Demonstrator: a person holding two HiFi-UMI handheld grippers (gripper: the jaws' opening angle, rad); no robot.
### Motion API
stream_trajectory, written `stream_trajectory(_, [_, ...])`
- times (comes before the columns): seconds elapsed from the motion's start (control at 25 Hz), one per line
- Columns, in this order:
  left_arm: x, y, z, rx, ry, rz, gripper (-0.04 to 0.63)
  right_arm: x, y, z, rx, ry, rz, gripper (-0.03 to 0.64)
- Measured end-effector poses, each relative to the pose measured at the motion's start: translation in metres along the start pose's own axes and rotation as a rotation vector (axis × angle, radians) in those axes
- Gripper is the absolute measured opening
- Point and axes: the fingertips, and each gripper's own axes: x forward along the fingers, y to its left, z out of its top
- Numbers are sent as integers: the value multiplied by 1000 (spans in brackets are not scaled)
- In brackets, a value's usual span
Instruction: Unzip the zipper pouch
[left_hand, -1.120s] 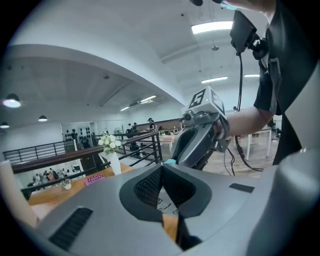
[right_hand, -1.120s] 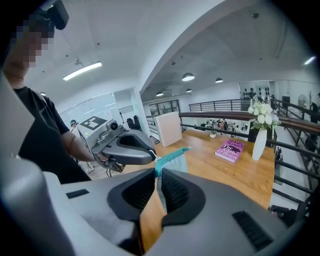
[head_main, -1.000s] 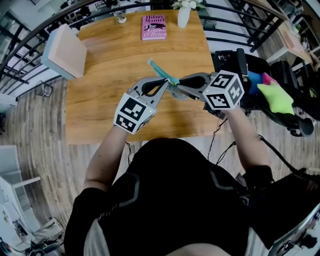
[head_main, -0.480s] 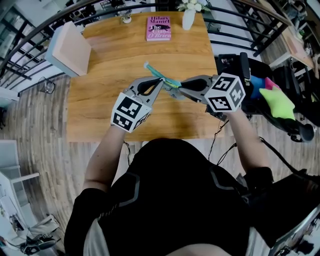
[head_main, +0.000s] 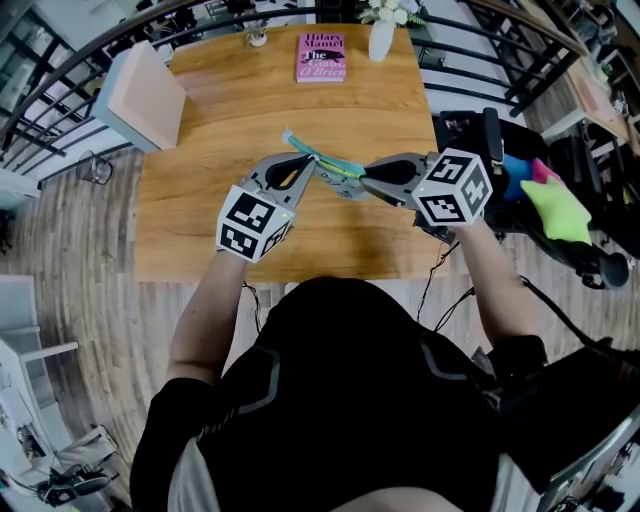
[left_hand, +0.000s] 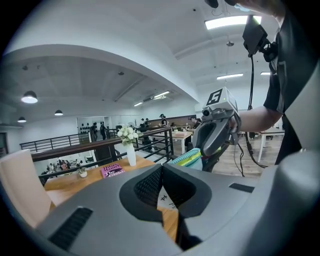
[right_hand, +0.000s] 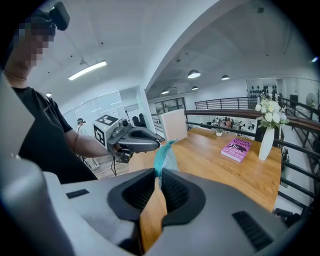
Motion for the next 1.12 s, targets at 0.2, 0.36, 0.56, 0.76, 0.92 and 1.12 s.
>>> stream_trajectory(0.2, [-3, 6, -3, -8, 8, 23, 29, 1, -2, -2, 5, 1, 6, 51])
stream_trajectory(0.36, [-5, 9, -4, -21, 11, 33, 29, 3, -3, -2, 4, 7, 12, 51])
stream_trajectory(0.56, [-17, 28, -8, -55, 13, 83, 29, 3, -6, -6, 13, 9, 7, 51])
stream_trajectory(0.76, [-26, 41, -14, -65, 20, 126, 29, 4, -11, -8, 17, 9, 2, 51])
stream_trajectory(0.92, [-32, 52, -19, -73, 28, 155, 29, 6, -16, -9, 24, 11, 3, 51])
stream_trajectory(1.12, [-40, 64, -26, -82, 40, 188, 29, 10, -23, -8, 48, -3, 6, 52])
